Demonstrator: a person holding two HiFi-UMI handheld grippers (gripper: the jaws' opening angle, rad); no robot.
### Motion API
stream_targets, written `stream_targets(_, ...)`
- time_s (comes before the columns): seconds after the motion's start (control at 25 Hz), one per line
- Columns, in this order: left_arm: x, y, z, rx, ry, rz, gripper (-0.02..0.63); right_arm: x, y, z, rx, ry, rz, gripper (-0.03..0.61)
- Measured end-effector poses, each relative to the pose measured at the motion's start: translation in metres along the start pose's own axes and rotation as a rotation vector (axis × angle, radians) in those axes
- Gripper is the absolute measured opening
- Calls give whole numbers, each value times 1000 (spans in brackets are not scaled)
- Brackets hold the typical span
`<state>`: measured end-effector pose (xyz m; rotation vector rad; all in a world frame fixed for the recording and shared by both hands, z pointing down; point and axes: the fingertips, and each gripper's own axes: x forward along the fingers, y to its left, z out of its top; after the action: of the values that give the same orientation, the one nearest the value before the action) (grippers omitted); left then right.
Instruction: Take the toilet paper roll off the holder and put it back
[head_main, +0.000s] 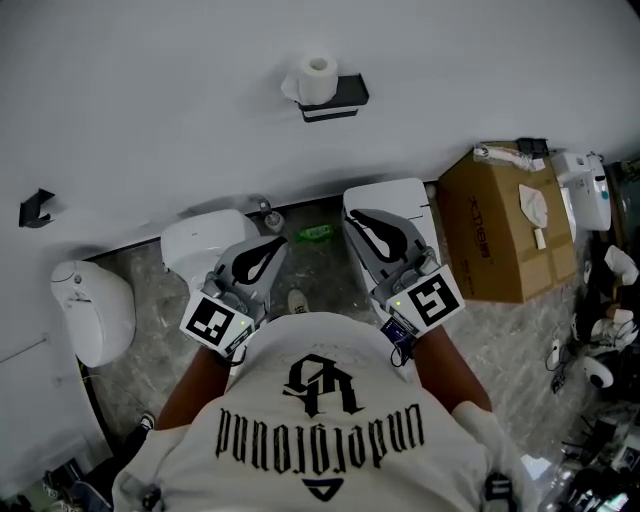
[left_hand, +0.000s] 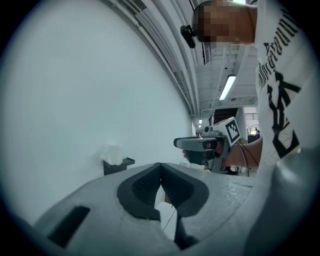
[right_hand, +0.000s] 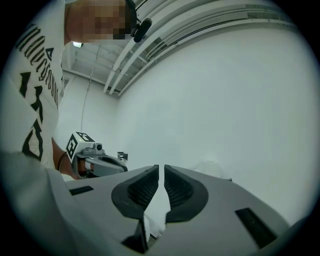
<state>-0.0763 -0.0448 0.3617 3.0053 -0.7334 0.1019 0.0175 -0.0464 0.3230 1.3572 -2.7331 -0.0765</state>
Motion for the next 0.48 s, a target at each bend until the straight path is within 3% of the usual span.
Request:
stream_targets(0.28,-20,43,-4,-14,-2,3,13,41,0,4,-5,16,-17,15)
stream_targets(0.48,-26,51,1,-23,-13,-3,12,49,-2,8,-29,34,-38,15)
